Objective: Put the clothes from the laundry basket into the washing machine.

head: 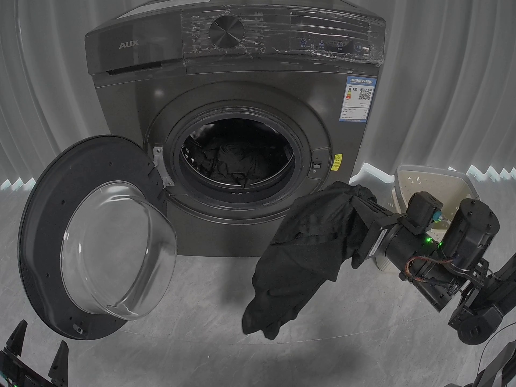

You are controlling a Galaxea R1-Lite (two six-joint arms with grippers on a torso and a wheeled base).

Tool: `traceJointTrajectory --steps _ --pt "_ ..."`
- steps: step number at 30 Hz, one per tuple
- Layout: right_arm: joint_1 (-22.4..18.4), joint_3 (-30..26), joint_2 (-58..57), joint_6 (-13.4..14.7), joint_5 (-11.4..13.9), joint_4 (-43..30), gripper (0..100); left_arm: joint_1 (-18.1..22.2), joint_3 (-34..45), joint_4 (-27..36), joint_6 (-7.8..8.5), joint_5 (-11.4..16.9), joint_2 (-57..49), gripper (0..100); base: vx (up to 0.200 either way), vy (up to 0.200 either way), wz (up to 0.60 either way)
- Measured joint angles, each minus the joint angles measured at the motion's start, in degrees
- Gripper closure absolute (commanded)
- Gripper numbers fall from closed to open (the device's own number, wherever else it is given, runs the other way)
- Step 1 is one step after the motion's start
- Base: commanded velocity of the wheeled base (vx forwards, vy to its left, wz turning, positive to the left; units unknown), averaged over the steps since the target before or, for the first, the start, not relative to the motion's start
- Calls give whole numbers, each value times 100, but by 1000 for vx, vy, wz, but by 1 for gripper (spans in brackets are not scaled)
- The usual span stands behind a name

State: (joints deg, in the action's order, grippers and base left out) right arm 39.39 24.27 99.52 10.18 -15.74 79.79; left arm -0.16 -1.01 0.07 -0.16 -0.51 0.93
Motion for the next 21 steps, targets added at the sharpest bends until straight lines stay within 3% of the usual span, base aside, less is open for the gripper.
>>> traceJointTrajectory --steps 14,21 --pt "223 -38 69 -59 74 -46 100 2 0 2 9 -24 0 0 0 0 0" --pt "289 -68 127 -55 329 2 100 13 0 4 73 -24 0 0 0 0 0"
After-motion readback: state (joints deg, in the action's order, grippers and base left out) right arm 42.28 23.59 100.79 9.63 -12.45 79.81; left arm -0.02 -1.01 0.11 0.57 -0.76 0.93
